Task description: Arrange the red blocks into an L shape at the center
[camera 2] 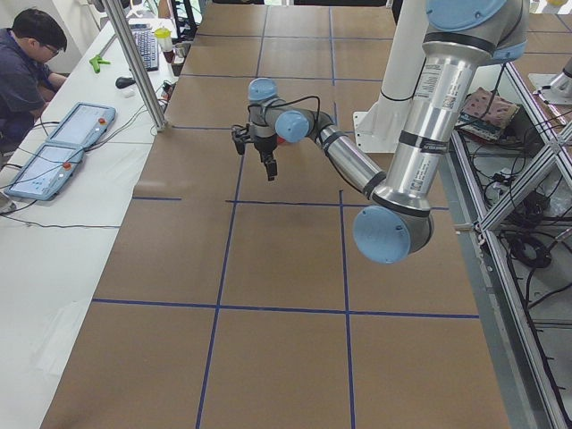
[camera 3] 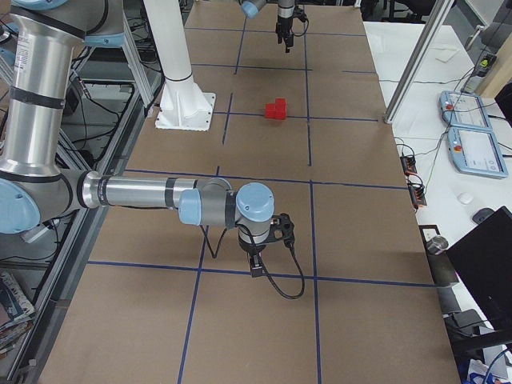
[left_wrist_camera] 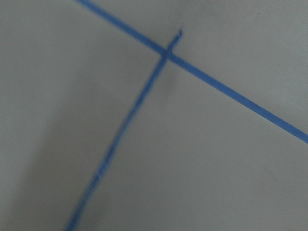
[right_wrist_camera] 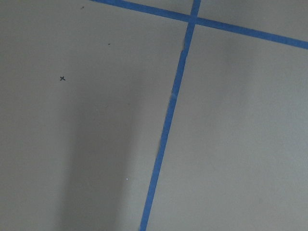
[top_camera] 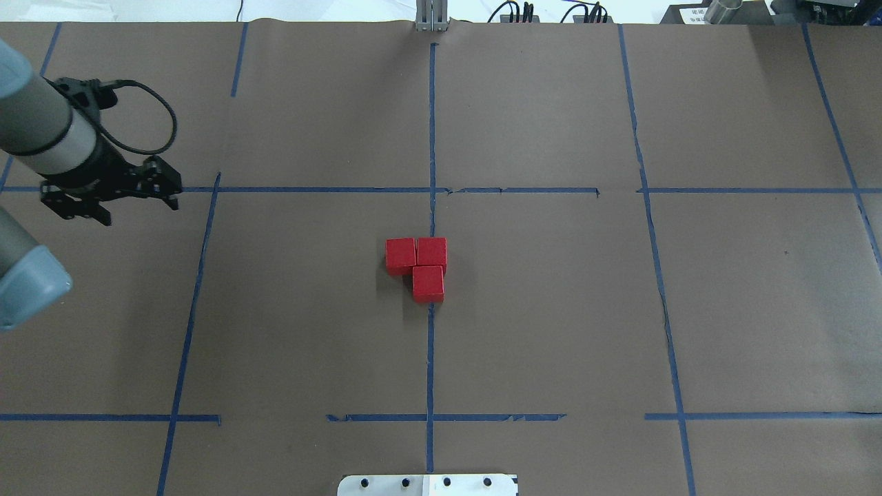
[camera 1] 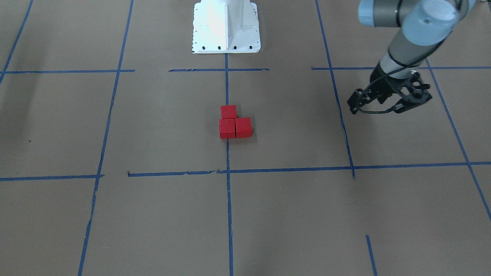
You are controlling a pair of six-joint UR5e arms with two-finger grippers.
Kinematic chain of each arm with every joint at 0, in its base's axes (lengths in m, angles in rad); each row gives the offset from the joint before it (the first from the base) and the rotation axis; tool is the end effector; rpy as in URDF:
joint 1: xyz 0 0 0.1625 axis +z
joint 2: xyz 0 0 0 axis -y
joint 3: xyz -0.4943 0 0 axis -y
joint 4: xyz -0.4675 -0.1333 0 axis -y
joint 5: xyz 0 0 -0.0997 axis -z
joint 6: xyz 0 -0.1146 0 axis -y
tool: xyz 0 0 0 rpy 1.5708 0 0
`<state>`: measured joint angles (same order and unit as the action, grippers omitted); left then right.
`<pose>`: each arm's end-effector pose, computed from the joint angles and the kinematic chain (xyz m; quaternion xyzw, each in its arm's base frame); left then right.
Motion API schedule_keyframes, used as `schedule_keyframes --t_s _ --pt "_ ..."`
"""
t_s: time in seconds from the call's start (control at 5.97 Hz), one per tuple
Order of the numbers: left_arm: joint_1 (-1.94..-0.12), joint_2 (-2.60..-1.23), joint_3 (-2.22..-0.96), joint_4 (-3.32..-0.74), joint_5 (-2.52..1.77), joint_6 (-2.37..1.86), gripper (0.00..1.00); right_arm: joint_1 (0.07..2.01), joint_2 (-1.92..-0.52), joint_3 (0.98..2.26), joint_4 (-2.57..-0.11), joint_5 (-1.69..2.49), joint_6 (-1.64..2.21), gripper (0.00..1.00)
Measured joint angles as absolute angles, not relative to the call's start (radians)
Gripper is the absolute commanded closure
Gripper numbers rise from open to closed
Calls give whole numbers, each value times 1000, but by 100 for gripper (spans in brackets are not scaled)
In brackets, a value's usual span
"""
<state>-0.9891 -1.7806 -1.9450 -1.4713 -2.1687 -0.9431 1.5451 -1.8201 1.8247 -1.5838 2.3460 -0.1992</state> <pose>0.2861 -0.5603 0.4256 -0.0317 0.3651 -0.0972 0.9253 0.0417 -0.4458 0.7221 0.0289 -0.3769 -0.1023 0.9201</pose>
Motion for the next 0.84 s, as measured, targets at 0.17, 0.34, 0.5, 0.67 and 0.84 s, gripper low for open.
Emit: schedule_keyframes --t_s 0.17,0.34,0.5,0.67,0.84 --pt "-1128 -1705 -1910 -1473 -2212 -605 0 1546 -1820 1827 -1584 2347 -173 0" --pt "-1266 -1641 -1856 -1474 -2248 -288 0 1546 -1819 1828 -1584 2348 -152 0" --pt "-1388 -1594 -1796 -1474 -2274 -37 0 1546 -1818 1829 -1583 2347 -144 0" --pt "-1493 -1557 -1740 -1475 -2284 129 0 1545 -1817 1829 -1583 2347 -142 0" --pt "-1558 -1520 -1708 -1477 -2288 203 0 1545 -1817 1829 -1583 2348 -141 0"
